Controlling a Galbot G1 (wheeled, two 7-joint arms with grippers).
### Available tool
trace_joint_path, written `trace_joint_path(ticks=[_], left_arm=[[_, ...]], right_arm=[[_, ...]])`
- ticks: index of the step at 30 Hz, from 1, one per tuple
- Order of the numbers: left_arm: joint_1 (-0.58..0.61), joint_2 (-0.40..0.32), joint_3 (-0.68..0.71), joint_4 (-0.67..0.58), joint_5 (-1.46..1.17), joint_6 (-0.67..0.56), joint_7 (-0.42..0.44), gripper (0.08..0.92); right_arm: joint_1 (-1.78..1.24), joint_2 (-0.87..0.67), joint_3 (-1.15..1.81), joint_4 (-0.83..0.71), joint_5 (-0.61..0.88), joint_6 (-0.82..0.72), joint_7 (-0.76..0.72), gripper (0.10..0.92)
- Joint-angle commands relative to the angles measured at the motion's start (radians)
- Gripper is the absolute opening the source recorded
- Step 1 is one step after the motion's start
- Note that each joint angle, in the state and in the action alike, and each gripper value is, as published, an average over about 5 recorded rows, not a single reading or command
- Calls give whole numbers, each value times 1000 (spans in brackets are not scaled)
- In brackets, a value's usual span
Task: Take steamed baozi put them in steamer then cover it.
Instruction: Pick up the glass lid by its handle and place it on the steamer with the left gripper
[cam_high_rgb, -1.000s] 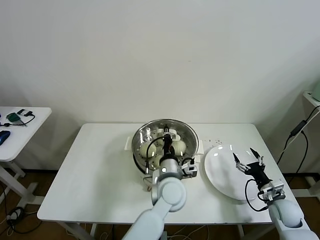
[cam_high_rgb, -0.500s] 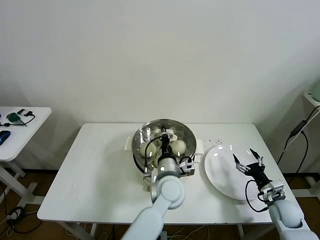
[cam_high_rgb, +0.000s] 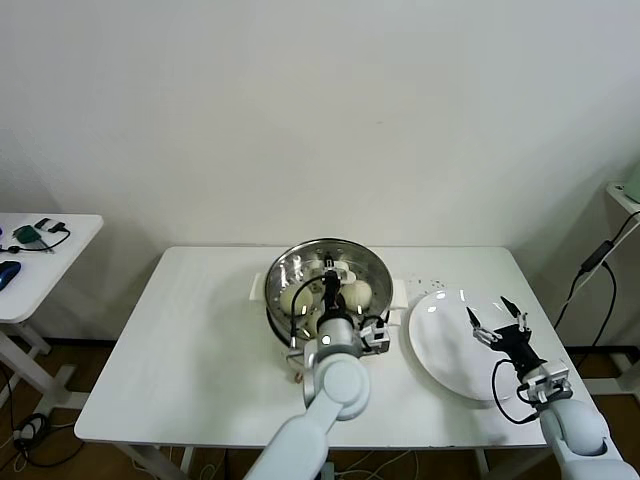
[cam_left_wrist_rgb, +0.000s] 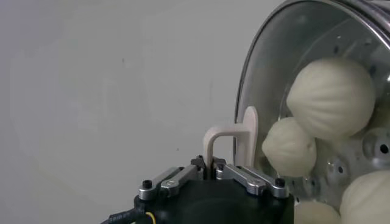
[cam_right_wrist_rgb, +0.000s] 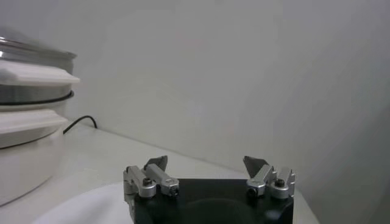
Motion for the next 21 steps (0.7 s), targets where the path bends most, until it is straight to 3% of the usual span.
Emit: trace_joint_path(ticks=[1,13,21], left_arm=[[2,15,9,7,-29,49,-31,146],[5,37,5,-22,-91,49,-48,155],[7,92,47,-157,-145,49,-24,359]], right_arm=[[0,-1,2,0,0,2,-5,823],[3,0,2,-3,-1,0,-16,823],[-3,-6,6,19,-4,-57,-10,823]])
